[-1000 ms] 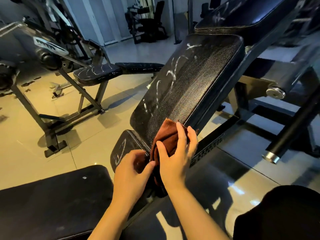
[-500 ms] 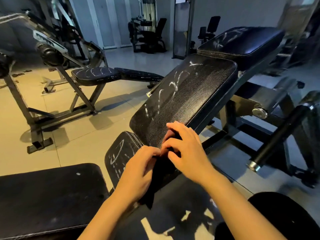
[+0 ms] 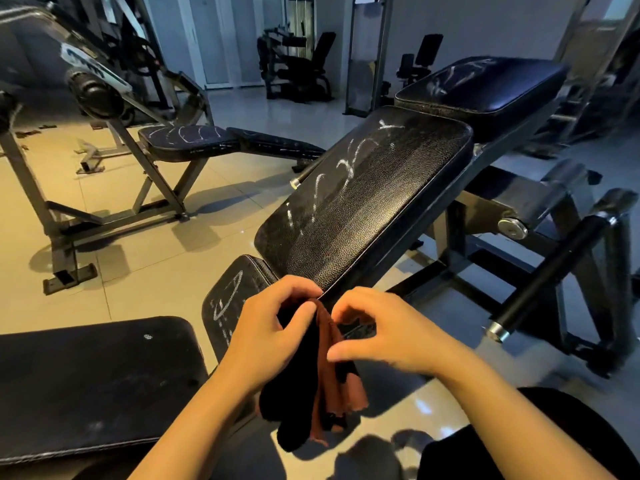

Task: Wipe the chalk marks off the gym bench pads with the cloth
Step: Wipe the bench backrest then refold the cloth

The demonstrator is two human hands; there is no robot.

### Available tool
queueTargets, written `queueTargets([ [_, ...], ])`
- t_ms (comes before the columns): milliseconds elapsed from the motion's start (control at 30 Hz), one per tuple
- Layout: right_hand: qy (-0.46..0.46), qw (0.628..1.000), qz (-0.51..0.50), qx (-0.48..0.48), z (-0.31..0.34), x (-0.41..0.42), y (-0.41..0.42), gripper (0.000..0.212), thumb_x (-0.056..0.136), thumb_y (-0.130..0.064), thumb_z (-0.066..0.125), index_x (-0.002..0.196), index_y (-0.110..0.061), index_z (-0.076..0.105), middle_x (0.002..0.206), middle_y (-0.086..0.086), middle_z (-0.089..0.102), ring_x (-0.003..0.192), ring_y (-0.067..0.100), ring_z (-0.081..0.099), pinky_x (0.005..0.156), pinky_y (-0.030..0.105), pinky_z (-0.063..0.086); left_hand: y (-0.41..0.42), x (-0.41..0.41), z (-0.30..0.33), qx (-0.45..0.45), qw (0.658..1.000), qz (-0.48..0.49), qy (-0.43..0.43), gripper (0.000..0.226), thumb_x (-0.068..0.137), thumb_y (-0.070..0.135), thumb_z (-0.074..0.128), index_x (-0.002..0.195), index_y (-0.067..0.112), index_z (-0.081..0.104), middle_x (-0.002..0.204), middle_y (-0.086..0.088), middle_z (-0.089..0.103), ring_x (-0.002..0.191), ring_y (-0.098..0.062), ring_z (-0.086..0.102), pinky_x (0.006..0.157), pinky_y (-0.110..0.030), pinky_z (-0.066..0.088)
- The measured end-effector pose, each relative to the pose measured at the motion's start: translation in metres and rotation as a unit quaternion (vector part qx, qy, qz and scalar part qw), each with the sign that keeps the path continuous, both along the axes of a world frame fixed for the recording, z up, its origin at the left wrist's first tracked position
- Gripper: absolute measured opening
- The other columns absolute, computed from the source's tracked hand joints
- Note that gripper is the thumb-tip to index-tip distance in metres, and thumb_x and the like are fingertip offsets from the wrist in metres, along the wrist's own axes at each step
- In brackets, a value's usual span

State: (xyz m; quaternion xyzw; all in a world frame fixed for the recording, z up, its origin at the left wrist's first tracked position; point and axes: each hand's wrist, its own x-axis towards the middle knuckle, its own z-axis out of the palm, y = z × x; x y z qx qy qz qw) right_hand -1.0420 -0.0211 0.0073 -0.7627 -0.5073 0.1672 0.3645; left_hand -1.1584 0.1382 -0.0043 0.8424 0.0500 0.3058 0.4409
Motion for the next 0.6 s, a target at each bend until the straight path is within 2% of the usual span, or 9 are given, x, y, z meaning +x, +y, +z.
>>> queueTargets([
  [67,-0.034,0.999,-0.028,-0.01,-0.019,-0.006,0.0,0.017,0.081,-0.034,0.076,0.084,-0.031,0.059,0.088,-0.007,0.061,0.084,0.006,0.057,0.08,0.031,0.048,-0.001,0.0,0.003,-0.002,1.0,0.002,-0.005,0.018,0.082,0.017,0.058,0.09,0.031,0.066,0.095,0.023,0.067,0.094,0.001,0.062,0.084,-0.01,0.042],
  [167,-0.01,0.998,-0.061,-0.01,-0.031,-0.008,-0.003,0.008,0.091,-0.021,0.062,0.084,-0.026,0.061,0.08,-0.003,0.065,0.074,0.011,0.058,0.074,0.038,0.049,-0.001,-0.001,0.008,0.013,1.0,0.002,-0.002,0.016,0.081,0.017,0.059,0.09,0.028,0.067,0.094,0.022,0.067,0.093,0.001,0.062,0.082,-0.01,0.043],
  [233,-0.003,0.996,-0.092,0.004,-0.027,-0.001,-0.008,0.012,0.093,-0.016,0.057,0.087,-0.025,0.062,0.077,-0.003,0.066,0.072,0.009,0.059,0.07,0.032,0.048,0.003,-0.001,0.009,0.03,0.999,0.004,0.01,0.013,0.081,0.023,0.061,0.091,0.027,0.068,0.094,0.022,0.067,0.093,0.001,0.062,0.081,-0.01,0.044],
  [300,-0.003,0.994,-0.108,0.018,-0.015,0.008,-0.014,0.013,0.096,-0.015,0.053,0.09,-0.023,0.06,0.077,-0.004,0.065,0.071,0.007,0.057,0.068,0.025,0.045,0.009,-0.001,0.009,0.045,0.999,-0.002,0.029,0.017,0.079,0.038,0.061,0.091,0.029,0.069,0.093,0.022,0.067,0.091,0.0,0.063,0.08,-0.011,0.045],
  [433,-0.039,0.997,-0.071,0.001,0.012,0.02,-0.019,0.012,0.099,-0.017,0.05,0.092,-0.022,0.058,0.088,-0.008,0.06,0.082,0.006,0.053,0.071,0.018,0.042,0.012,0.003,0.008,0.066,0.997,-0.002,0.046,0.021,0.076,0.05,0.055,0.083,0.034,0.067,0.089,0.021,0.066,0.087,-0.002,0.062,0.075,-0.014,0.045],
  [533,0.0,0.996,-0.085,0.009,0.008,0.023,-0.018,0.006,0.096,-0.022,0.056,0.099,-0.026,0.059,0.092,-0.009,0.063,0.081,0.008,0.057,0.072,0.02,0.046,0.007,0.008,0.011,0.052,0.998,0.008,0.024,0.022,0.078,0.048,0.055,0.081,0.03,0.067,0.086,0.019,0.066,0.085,-0.002,0.062,0.074,-0.01,0.043],
  [600,0.082,0.989,-0.124,0.006,-0.006,0.023,-0.018,0.011,0.093,-0.024,0.062,0.103,-0.028,0.058,0.095,-0.003,0.065,0.083,0.02,0.062,0.077,0.031,0.051,0.004,0.012,0.012,0.051,0.999,0.015,0.008,0.022,0.079,0.046,0.056,0.081,0.027,0.068,0.088,0.019,0.066,0.086,-0.001,0.062,0.075,-0.01,0.042],
])
